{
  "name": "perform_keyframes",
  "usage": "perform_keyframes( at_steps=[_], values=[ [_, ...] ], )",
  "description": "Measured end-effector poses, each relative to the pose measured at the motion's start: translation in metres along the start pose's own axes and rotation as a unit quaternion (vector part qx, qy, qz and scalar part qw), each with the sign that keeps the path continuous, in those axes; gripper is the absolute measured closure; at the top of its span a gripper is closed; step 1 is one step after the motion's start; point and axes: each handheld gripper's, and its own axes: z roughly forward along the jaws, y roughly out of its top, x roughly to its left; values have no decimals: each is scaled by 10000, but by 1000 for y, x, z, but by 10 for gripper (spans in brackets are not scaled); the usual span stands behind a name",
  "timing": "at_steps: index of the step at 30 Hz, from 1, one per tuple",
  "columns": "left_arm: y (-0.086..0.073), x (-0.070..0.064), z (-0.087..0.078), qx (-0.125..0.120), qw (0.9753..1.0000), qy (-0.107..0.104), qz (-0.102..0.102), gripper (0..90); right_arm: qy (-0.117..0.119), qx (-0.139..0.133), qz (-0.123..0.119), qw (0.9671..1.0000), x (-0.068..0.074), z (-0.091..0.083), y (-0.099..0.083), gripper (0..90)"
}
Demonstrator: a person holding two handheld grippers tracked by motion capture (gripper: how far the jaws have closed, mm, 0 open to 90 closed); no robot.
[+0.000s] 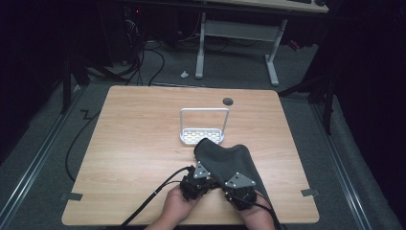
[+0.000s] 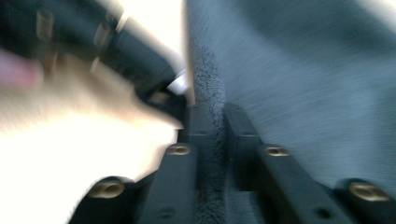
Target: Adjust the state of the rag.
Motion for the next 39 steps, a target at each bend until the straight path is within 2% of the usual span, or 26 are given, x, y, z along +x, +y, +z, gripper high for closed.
perform_keyframes(
  at_steps=[1, 4, 5, 7, 8, 9, 10, 12, 13, 15, 16, 17, 18, 19, 21, 22, 23, 24, 25, 26, 27, 28, 29, 32, 35, 39],
  values=[
    [-2, 1, -4, 5, 9999, 81, 59, 890, -110, -352, 244, 9990, -12, -15, 4, 855],
    [-8, 9, -12, 2, 9998, 214, 54, 890, -412, -605, 579, 9956, -32, -32, 1, 853],
    [-8, 9, -12, 2, 9998, 214, 54, 890, -412, -605, 579, 9956, -32, -32, 1, 853],
    [-15, 18, -22, -18, 9995, 326, -28, 890, -766, -556, 897, 9915, -57, -39, -13, 837],
    [-24, 29, -35, -14, 9988, 477, -83, 890, -909, -494, 987, 9897, -65, -39, -19, 821],
    [-24, 29, -35, -14, 9988, 477, -83, 890, -909, -494, 987, 9897, -65, -39, -19, 821],
    [-34, 39, -49, -16, 9977, 656, -150, 890, -1029, -282, 1271, 9861, -84, -35, -33, 783],
    [-39, 45, -57, -21, 9972, 716, -227, 890, -1086, -203, 1337, 9848, -88, -33, -37, 765],
    [-50, 56, -72, -27, 9957, 860, -344, 890, -1250, -7, 1482, 9810, -100, -26, -45, 718],
    [-59, 65, -86, 5, 9931, 1115, -359, 890, -1390, -17, 1540, 9782, -106, -27, -46, 672],
    [-59, 65, -86, 5, 9931, 1115, -359, 889, -1388, -117, 1551, 9780, -105, -31, -43, 653],
    [-67, 76, -99, 33, 9891, 1397, -454, 889, -1327, -244, 1545, 9787, -100, -36, -39, 640],
    [-70, 82, -104, 34, 9869, 1516, -548, 888, -1210, -385, 1484, 9807, -92, -41, -34, 630],
    [-70, 82, -104, 34, 9869, 1516, -548, 885, -1020, -489, 1404, 9836, -81, -43, -29, 610],
    [-73, 91, -114, -33, 9828, 1683, -758, 875, -569, -652, 1059, 9906, -55, -41, -16, 552],
    [-72, 87, -121, -237, 9815, 1732, -780, 869, -365, -672, 840, 9935, -40, -37, -9, 515],
    [-70, 81, -122, -280, 9827, 1678, -732, 863, -151, -665, 704, 9952, -26, -31, -1, 475],
    [-70, 81, -122, -280, 9827, 1678, -732, 850, -151, -665, 704, 9952, -26, -31, -1, 475],
    [-68, 74, -122, -313, 9838, 1635, -658, 825, 288, -631, 496, 9964, 0, -19, 12, 416],
    [-66, 67, -121, -349, 9853, 1539, -659, 825, 288, -631, 496, 9964, 0, -19, 12, 416],
    [-65, 56, -116, -429, 9888, 1185, -796, 789, 478, -589, 122, 9970, 24, -9, 23, 388],
    [-65, 56, -116, -429, 9888, 1185, -796, 774, 478, -589, 122, 9970, 24, -9, 23, 388],
    [-63, 43, -105, -375, 9920, 933, -763, 756, 555, -525, -119, 9970, 42, -1, 29, 370],
    [-60, 29, -93, -366, 9940, 813, -640, 704, 570, -344, -404, 9970, 55, 10, 30, 367],
    [-57, 18, -89, -423, 9949, 746, -536, 671, 357, -260, -560, 9975, 58, 13, 27, 465],
    [-54, 5, -83, -332, 9957, 818, -269, 626, 70, -367, -574, 9977, 52, 9, 23, 819]
  ],
)
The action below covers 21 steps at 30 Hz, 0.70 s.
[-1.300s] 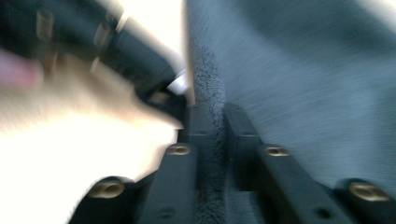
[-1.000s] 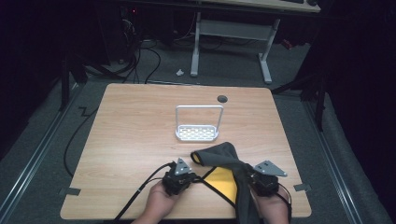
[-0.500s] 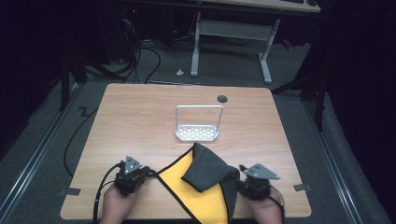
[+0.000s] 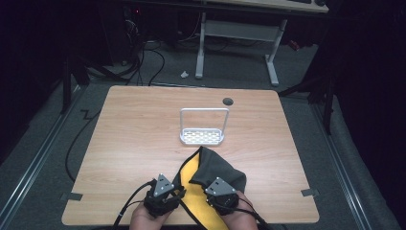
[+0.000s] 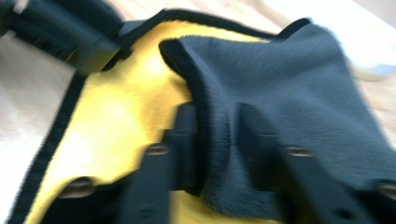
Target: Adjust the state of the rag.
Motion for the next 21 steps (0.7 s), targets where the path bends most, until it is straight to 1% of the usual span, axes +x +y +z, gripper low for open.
perform_keyframes(
  at_steps=[1, 2, 4, 5, 6, 7, 8, 10, 11, 12, 13, 14, 15, 16, 17, 18, 19, 20, 21],
  values=[
    [0, 0, 0, 0, 10000, 0, 0, 622, -46, -35, 28, 10000, -3, -2, 0, 842],
    [0, -3, 7, 165, 9997, 76, 151, 619, -97, -69, 64, 9999, -6, -4, -1, 857],
    [1, -5, 15, 385, 9985, 252, 311, 613, -154, -128, 169, 9997, -13, -9, -1, 862],
    [1, -4, 17, 435, 9980, 288, 368, 611, -193, -172, 232, 9994, -17, -11, -2, 862],
    [2, -3, 17, 443, 9976, 345, 403, 614, -268, -210, 293, 9990, -22, -14, -3, 862],
    [2, -3, 17, 443, 9976, 345, 403, 614, -268, -210, 293, 9990, -22, -14, -3, 862],
    [3, -1, 17, 468, 9973, 404, 401, 614, -340, -243, 332, 9986, -28, -18, -4, 861],
    [3, 7, 16, 492, 9970, 477, 370, 620, -499, -306, 603, 9965, -46, -27, -11, 860],
    [2, 13, 14, 479, 9970, 521, 320, 620, -703, -333, 881, 9931, -65, -35, -19, 857],
    [1, 25, 11, 475, 9967, 612, 221, 620, -792, -338, 1043, 9908, -75, -40, -23, 856],
    [1, 25, 11, 475, 9967, 612, 221, 620, -792, -338, 1043, 9908, -75, -40, -23, 856],
    [0, 32, 9, 482, 9962, 700, 182, 621, -932, -330, 1265, 9870, -91, -48, -33, 846],
    [0, 40, 6, 493, 9957, 771, 129, 621, -932, -330, 1265, 9870, -91, -48, -33, 846],
    [-2, 59, 1, 512, 9944, 925, 29, 622, -1082, -302, 1552, 9815, -110, -56, -45, 836],
    [-2, 59, 1, 512, 9944, 925, 29, 624, -1082, -302, 1552, 9815, -110, -56, -45, 836],
    [-2, 77, -3, 568, 9925, 1078, -62, 629, -1151, -222, 1848, 9758, -124, -58, -56, 824],
    [-2, 77, -3, 568, 9925, 1078, -62, 634, -1151, -222, 1848, 9758, -124, -58, -56, 824],
    [0, 87, -4, 599, 9912, 1180, -99, 634, -1165, -189, 1921, 9742, -129, -57, -60, 811],
    [1, 93, -4, 609, 9901, 1259, -113, 636, -1218, -33, 2093, 9702, -139, -51, -68, 799]
  ],
)
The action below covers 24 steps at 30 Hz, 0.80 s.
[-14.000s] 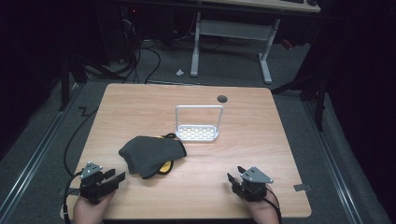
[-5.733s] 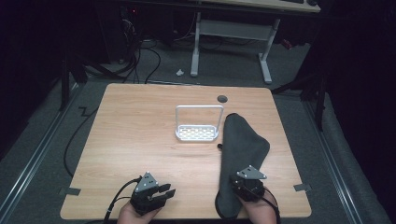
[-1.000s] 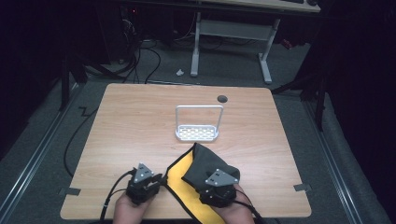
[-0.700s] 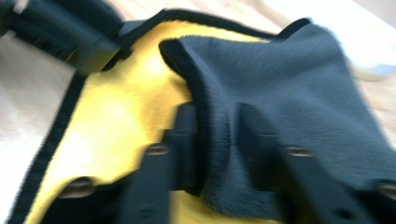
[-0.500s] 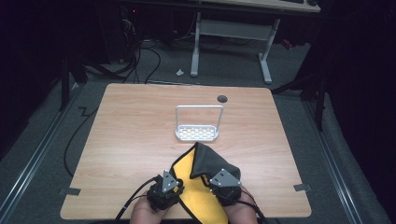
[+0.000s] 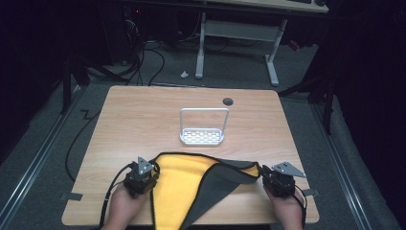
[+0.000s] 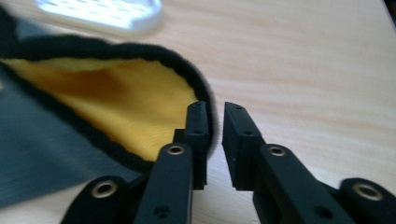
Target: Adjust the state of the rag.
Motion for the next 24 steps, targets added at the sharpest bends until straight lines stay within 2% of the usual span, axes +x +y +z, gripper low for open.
perform_keyframes(
  at_steps=[1, 2, 6, 7, 9, 10, 12, 13, 14, 15, 17, 18, 19, 20, 21, 24],
  values=[
    [2, 7, 2, 16, 9999, 111, -22, 636, 0, 0, 0, 10000, 0, 0, 0, 799],
    [7, 21, 8, 9, 9997, 208, -147, 639, -18, 115, 178, 9998, -11, 9, -2, 764],
    [13, 35, 15, -7, 9992, 296, -260, 634, -83, 169, 356, 9992, -19, 13, -2, 736],
    [14, 36, 14, -25, 9991, 328, -257, 623, 80, 12, 242, 9997, -12, 7, 1, 694],
    [14, 36, 9, -112, 9990, 324, -278, 615, 137, -38, 204, 9997, -6, 4, 3, 684],
    [13, 32, -1, -280, 9987, 265, -339, 609, 387, -155, 42, 9991, 13, -1, 8, 659],
    [11, 29, -6, -341, 9986, 230, -330, 596, 578, -188, -149, 9980, 29, 0, 11, 615],
    [9, 25, -12, -378, 9987, 180, -296, 596, 578, -188, -149, 9980, 29, 0, 11, 615],
    [3, 17, -22, -406, 9987, 46, -295, 582, 815, -124, -323, 9961, 51, 6, 17, 572],
    [-1, 15, -26, -420, 9983, -105, -403, 579, 860, -90, -396, 9955, 59, 10, 20, 557],
    [-9, 8, -31, -472, 9972, -317, -482, 575, 983, -26, -552, 9936, 76, 21, 28, 524],
    [-13, 4, -31, -438, 9964, -498, -537, 573, 974, -6, -611, 9934, 82, 29, 33, 516],
    [-13, 4, -31, -438, 9964, -498, -537, 570, 974, -6, -611, 9934, 82, 29, 33, 516],
    [-19, -3, -30, -357, 9961, -650, -485, 568, 963, 136, -582, 9936, 90, 48, 42, 510],
    [-19, -3, -30, -357, 9961, -650, -485, 567, 963, 136, -582, 9936, 90, 48, 42, 510],
    [-26, -9, -25, -221, 9958, -736, -489, 567, 864, 350, -605, 9938, 98, 77, 50, 535]
  ],
)
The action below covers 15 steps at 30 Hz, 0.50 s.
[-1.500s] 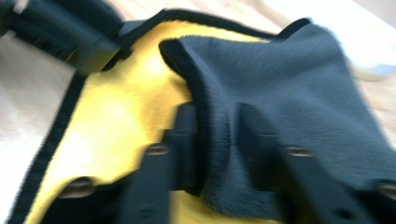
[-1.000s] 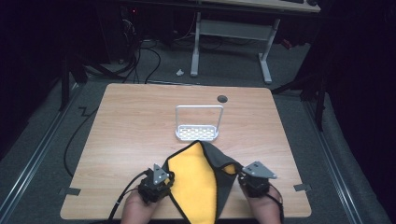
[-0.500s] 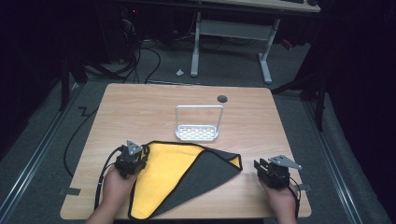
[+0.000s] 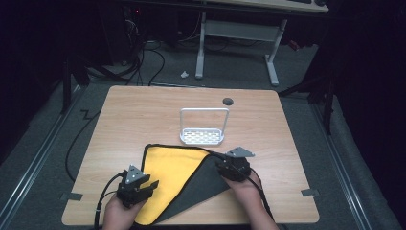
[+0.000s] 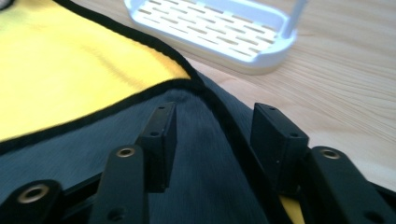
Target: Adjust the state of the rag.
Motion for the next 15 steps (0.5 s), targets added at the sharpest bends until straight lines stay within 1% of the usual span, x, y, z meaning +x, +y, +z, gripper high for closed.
perform_keyframes(
  at_steps=[1, 2, 3, 4, 5, 6, 7, 8, 9, 10, 11, 13, 14, 15],
  values=[
    [-2, 0, 2, 23, 10000, -14, 1, 568, -80, 111, -51, 9999, 1, 10, 3, 625],
    [-2, 0, 2, 32, 10000, -24, -2, 568, -80, 111, -51, 9999, 1, 10, 3, 625],
    [0, 1, 1, 76, 9999, -66, -21, 567, -107, 154, -157, 9997, 3, 12, 3, 765],
    [0, 1, 1, 76, 9999, -66, -21, 567, -107, 154, -157, 9997, 3, 12, 3, 765],
    [-1, 1, 2, 57, 9999, -81, -26, 567, -138, 166, -216, 9995, 3, 10, 2, 822],
    [-1, 1, 2, 36, 10000, -89, -22, 566, -130, 110, -275, 9995, 4, 5, 1, 866],
    [-2, 1, 2, 25, 9999, -95, -43, 568, -119, -34, -363, 9993, 6, -8, -1, 878],
    [-2, 1, 2, 25, 9999, -95, -43, 569, -119, -34, -363, 9993, 6, -8, -1, 878],
    [-2, 1, 2, 11, 9999, -87, -53, 571, -82, -130, -409, 9990, 8, -23, -5, 883],
    [-2, 1, 2, 11, 9999, -87, -53, 574, -82, -130, -409, 9990, 8, -23, -5, 883],
    [-2, 1, 2, -10, 9999, -82, -79, 575, -21, -303, -458, 9985, 9, -46, -15, 882],
    [-2, 1, 2, -16, 10000, -64, -49, 576, 68, -348, -405, 9986, 10, -63, -27, 881],
    [-2, 1, 2, -16, 10000, -64, -49, 577, 68, -348, -405, 9986, 10, -63, -27, 881],
    [-2, 1, 2, -19, 10000, -62, -54, 577, 67, -393, -397, 9984, 11, -83, -44, 880]
  ],
)
